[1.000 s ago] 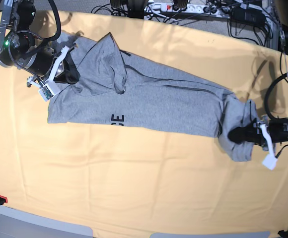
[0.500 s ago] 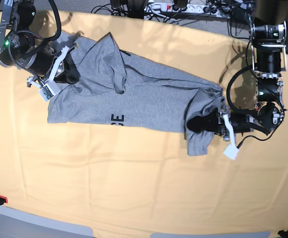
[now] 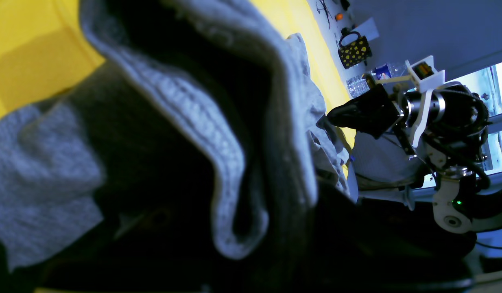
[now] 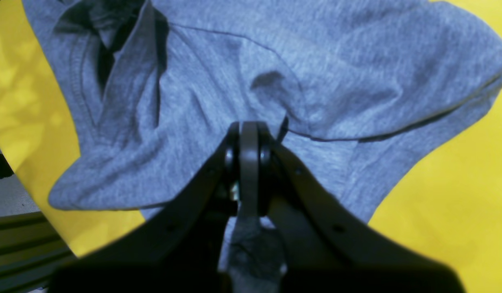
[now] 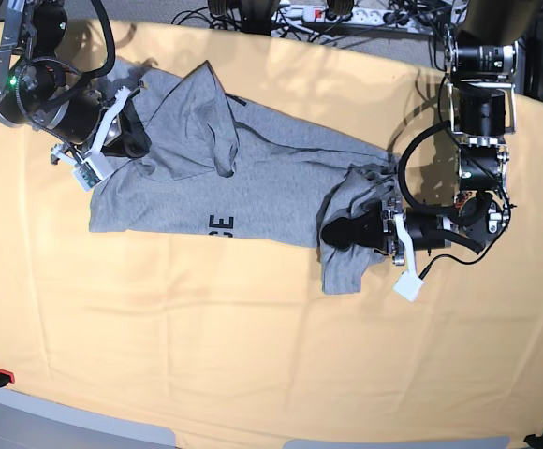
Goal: Layout the t-shirt on the table in an organized manner, then fold the t-shirt properly
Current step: 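Fold the grasped end inward toward the right gripper with the left gripper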
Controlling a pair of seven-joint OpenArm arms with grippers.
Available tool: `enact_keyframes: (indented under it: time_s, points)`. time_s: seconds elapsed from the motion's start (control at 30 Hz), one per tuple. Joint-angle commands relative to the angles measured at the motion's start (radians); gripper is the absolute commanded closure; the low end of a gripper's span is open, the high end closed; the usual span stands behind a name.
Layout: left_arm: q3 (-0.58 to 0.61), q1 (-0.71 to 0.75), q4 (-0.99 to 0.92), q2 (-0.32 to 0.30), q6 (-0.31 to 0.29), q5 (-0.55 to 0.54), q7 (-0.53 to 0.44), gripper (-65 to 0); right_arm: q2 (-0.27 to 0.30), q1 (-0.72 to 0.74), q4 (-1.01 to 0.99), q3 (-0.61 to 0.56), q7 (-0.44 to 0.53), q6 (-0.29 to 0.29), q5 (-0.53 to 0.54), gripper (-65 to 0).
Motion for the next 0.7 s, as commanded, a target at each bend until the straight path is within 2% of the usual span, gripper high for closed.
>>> enact_keyframes:
  time_s: [0.0,0.13,0.17,0.27,0.3,0.33,0.4,0.67]
  points:
    - [0.005,-0.023,0.015,-0.003,-0.005,-0.032,-0.014,0.0,0.01,0.006,0.017,0.006,0.019,0.005,0.014,0.0]
    - [0.044,-0.023,0.015,-0.002,0.011,-0.032,-0.014,0.0,0.01,0.006,0.017,0.006,0.019,0.005,0.014,0.0]
    - [0.056,-0.024,0.015,-0.002,0.026,-0.032,-0.014,-8.0,0.009,0.006,0.017,0.006,0.019,0.005,0.014,0.0]
    - [0.093,-0.024,0.015,0.0,0.052,-0.032,-0.014,-37.3,0.01,0.006,0.017,0.006,0.019,0.005,0.014,0.0]
    - [0.104,-0.024,0.015,0.0,0.061,-0.032,-0.014,-42.5,0.01,0.006,0.017,0.006,0.019,0.005,0.015,0.0]
    - [0.114,-0.026,0.015,0.0,0.084,-0.032,-0.014,-44.5,0.01,0.006,0.017,0.006,0.019,0.005,0.014,0.0]
    - [0.12,-0.041,0.015,0.0,0.127,-0.032,-0.014,-44.5,0.01,0.006,0.017,0.006,0.019,0.005,0.015,0.0]
    - [0.102,-0.132,0.016,-0.006,0.133,-0.032,-0.014,-44.5,0.01,0.006,0.017,0.006,0.019,0.005,0.018,0.0]
